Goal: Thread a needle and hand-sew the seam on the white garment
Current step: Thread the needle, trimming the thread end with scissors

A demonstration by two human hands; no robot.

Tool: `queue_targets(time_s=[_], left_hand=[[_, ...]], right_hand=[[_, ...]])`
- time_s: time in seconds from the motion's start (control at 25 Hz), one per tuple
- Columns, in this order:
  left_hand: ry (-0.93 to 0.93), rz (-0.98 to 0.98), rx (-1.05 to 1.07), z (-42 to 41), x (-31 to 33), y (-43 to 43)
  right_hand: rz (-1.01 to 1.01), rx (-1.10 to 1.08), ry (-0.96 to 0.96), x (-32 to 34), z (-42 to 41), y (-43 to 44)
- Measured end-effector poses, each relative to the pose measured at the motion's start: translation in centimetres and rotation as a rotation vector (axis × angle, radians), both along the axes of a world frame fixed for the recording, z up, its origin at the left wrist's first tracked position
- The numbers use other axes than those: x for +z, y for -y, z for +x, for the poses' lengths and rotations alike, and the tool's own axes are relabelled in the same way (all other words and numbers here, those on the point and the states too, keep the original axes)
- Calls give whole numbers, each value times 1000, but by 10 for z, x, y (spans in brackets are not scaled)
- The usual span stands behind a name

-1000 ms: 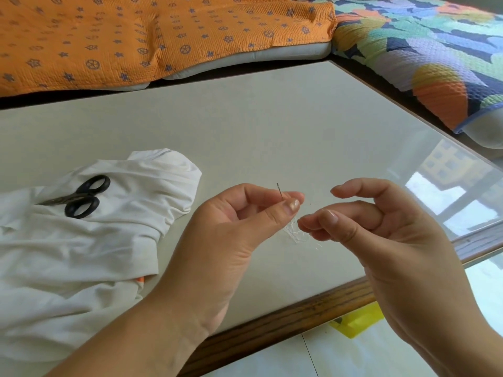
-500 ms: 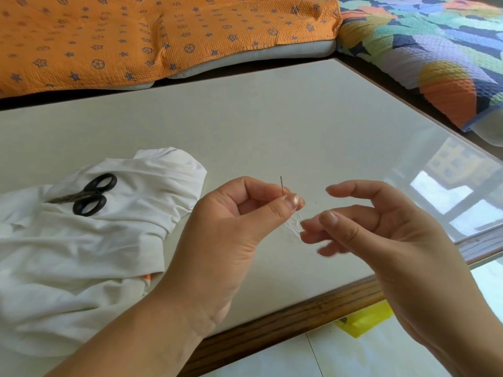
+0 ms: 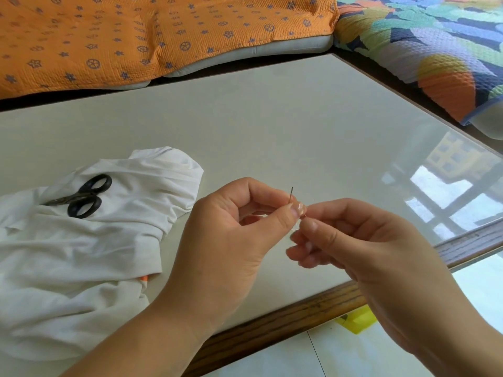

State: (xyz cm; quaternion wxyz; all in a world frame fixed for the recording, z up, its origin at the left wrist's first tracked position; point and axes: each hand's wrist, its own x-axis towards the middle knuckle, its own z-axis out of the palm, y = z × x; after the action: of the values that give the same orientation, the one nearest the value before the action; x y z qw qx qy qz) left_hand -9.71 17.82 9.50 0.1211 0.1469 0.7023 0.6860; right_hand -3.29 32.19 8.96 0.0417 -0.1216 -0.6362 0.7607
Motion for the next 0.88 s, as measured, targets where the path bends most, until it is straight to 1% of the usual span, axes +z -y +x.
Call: queue_targets(time_s=[0.08,0.2,0.32,0.4,0.68,0.88], left_hand=[[15,8,-1,0,1,-1],[136,80,-15,2,2,-3],[266,92,-44,7,0,-5],[308,71,-72,9,-1,-5],[343,85,-118,13,0,-8],[335,88,-110,13,2,-9]], right_hand=[[65,-39,-6,1,0,-1],[143,-102,-17,1,2,-2],[122,-138,-40,5,3,-4],[99,-136,-37,5,4,-5],[23,-142,-27,5,4,-7],[31,-157,-33,5,4,-7]])
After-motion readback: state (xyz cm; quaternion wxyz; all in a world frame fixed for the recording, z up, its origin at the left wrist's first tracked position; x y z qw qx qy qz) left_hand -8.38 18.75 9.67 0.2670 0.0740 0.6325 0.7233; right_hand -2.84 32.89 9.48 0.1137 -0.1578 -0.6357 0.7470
